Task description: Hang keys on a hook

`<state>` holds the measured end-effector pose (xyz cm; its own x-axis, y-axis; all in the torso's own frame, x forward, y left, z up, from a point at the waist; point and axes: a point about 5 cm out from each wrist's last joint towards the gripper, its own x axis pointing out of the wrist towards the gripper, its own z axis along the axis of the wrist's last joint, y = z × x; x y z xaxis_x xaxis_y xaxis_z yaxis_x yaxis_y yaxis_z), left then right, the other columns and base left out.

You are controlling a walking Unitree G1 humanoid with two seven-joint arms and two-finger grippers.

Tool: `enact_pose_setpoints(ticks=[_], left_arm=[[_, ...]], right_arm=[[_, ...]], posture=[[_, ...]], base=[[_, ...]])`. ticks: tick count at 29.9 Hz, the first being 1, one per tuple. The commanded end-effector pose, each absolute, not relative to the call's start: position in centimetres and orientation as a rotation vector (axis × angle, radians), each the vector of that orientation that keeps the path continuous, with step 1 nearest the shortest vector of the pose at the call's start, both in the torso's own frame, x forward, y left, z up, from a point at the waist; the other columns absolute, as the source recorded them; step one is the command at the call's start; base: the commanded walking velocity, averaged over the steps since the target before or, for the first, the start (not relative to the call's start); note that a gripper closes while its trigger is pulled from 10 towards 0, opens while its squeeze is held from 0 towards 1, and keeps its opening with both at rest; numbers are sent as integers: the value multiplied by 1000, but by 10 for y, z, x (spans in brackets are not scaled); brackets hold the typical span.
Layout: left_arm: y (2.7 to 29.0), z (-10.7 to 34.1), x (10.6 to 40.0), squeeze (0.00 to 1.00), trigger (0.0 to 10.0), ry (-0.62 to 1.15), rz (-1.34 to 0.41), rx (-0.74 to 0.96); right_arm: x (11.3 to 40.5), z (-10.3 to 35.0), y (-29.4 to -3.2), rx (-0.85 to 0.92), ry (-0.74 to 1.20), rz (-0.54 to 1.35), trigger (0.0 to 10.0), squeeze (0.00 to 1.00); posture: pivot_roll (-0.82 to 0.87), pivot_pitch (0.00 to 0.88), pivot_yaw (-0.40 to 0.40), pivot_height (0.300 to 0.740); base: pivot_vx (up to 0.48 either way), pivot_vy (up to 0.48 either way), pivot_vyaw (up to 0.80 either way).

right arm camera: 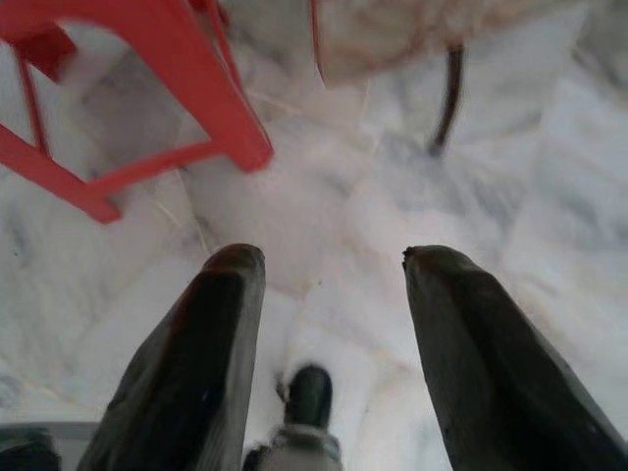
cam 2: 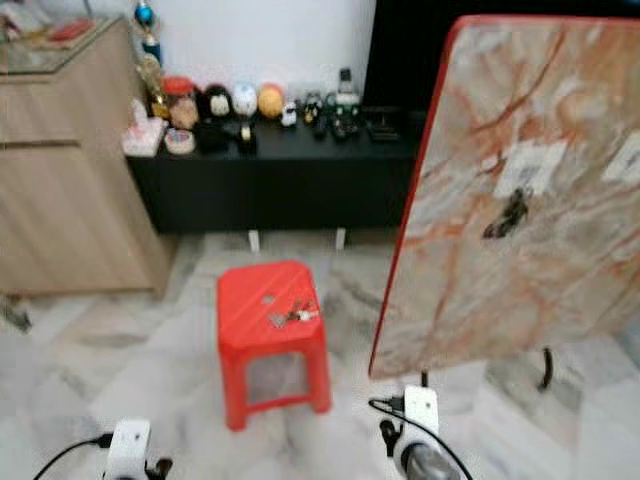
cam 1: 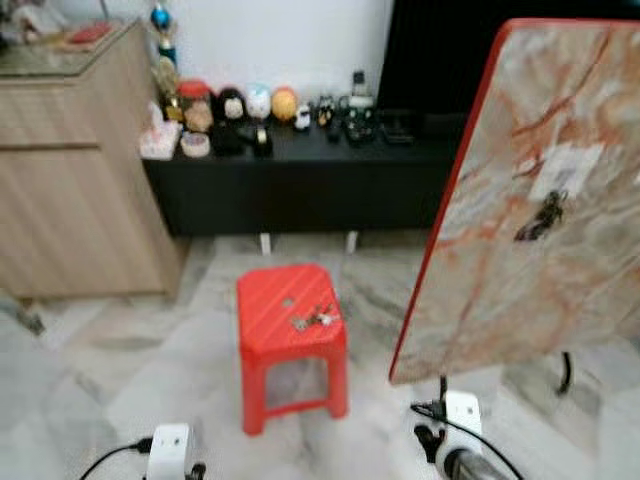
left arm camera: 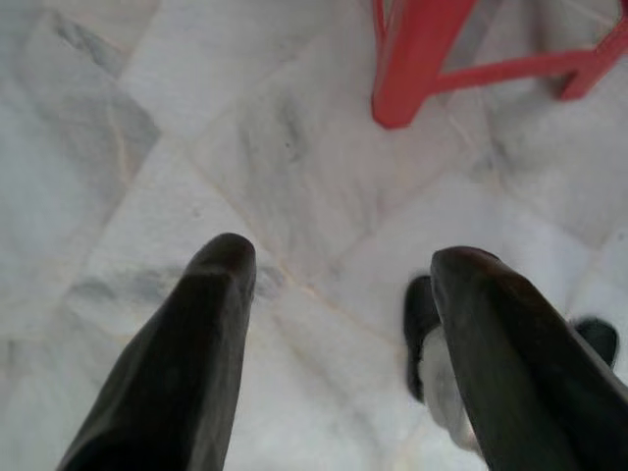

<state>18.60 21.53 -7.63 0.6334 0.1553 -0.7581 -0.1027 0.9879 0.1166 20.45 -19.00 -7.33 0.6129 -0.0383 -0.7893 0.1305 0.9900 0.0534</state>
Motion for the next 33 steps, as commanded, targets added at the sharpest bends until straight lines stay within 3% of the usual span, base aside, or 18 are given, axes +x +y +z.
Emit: enact_pose_setpoints(ticks=[1,10,30,33], left_arm=[[219,-77,184,0,10000,883,161,64],[219,-77,182,0,10000,885,170,58],[216,-76,186,0,10000,859,161,29],[216,-75,187,0,10000,856,159,27]], right_arm=[[207,-72,-187,115,903,-91,10000,0],[207,-72,-187,119,903,-92,10000,0],[208,-72,-187,116,898,-93,10000,0],[209,-71,-188,78,900,-85,10000,0]], posture=[[96,0,-51,740],[96,0,-52,740],[94,0,-51,740],[97,0,-51,740]], base=[[0,360,0],[0,358,0],[0,0,0],[314,0,800]])
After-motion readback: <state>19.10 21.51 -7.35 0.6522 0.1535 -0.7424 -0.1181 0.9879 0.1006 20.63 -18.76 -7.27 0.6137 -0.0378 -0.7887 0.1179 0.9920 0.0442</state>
